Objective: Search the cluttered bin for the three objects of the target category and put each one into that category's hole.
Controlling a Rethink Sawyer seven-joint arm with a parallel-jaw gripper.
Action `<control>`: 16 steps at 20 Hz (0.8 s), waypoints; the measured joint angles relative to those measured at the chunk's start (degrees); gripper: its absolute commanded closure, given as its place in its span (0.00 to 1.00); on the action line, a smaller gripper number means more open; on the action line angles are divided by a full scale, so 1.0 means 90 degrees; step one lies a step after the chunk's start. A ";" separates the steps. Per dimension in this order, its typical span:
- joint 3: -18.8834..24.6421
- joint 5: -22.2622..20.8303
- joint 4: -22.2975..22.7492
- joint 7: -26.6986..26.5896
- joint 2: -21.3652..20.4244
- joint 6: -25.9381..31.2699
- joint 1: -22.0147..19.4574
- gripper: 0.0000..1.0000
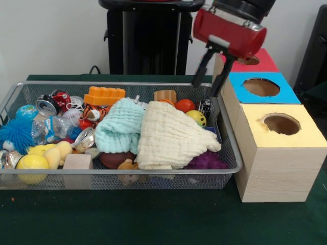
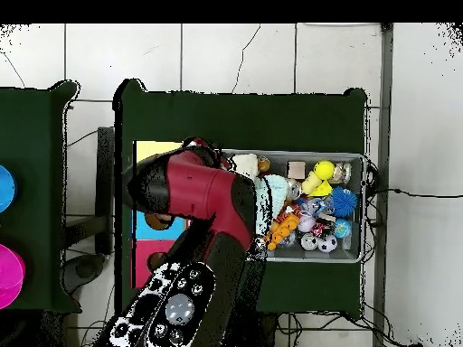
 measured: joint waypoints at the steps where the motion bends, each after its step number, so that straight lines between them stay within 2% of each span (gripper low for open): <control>1: 0.0022 -0.0012 0.0018 0.0000 0.0021 0.0000 -0.0106 0.00; 10: 0.0081 -0.0423 0.0068 0.0000 0.0044 -0.0085 -0.0324 0.00; 16: 0.0582 -0.0462 0.0295 0.0000 0.0074 -0.0348 -0.0649 0.00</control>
